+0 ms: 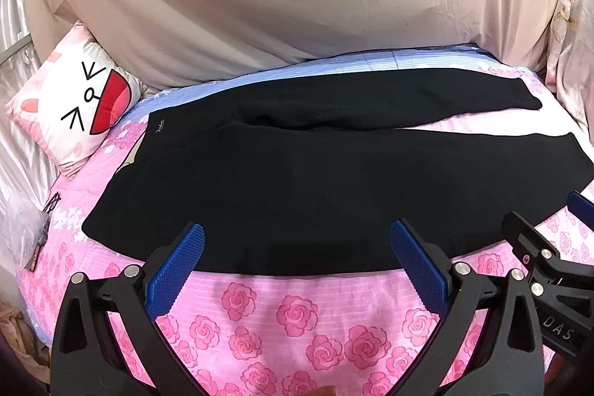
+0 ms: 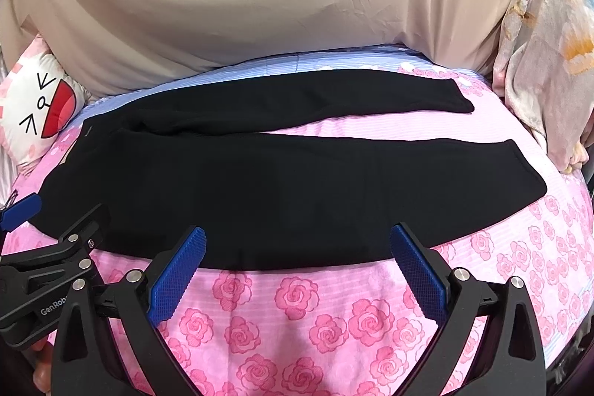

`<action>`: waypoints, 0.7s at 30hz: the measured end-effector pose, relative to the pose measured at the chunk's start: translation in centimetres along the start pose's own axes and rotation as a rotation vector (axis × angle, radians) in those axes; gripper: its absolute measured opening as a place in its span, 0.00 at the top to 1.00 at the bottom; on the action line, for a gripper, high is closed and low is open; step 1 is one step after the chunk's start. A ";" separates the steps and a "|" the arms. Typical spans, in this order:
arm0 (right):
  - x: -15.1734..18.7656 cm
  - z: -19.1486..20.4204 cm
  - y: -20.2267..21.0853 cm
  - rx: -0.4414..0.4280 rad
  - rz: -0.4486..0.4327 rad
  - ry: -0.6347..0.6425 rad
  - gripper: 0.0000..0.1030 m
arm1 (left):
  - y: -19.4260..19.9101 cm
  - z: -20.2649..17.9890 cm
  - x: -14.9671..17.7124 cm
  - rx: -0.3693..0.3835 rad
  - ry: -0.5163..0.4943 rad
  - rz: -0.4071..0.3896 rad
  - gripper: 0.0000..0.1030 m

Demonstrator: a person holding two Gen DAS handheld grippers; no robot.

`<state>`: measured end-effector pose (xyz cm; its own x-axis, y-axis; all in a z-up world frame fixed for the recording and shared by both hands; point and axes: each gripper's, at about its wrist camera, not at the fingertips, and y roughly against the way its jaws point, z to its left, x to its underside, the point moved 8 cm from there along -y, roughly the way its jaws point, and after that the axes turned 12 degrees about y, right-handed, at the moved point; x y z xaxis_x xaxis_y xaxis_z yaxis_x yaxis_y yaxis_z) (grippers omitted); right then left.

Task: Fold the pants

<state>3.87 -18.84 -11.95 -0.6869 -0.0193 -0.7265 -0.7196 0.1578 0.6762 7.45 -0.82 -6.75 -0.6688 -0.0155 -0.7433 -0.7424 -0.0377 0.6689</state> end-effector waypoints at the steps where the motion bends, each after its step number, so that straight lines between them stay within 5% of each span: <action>1: 0.0 -0.1 -0.1 -0.001 0.002 -0.001 0.05 | -0.1 0.0 0.0 0.002 0.002 0.003 0.05; 21: -0.6 -0.5 -1.2 0.001 0.019 -0.005 0.05 | -1.5 -0.4 -0.2 0.002 0.005 0.033 0.05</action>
<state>5.10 -19.54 -12.33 -0.6997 -0.0115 -0.7143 -0.7066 0.1590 0.6896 8.70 -1.19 -7.56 -0.6927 -0.0221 -0.7209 -0.7201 -0.0348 0.6930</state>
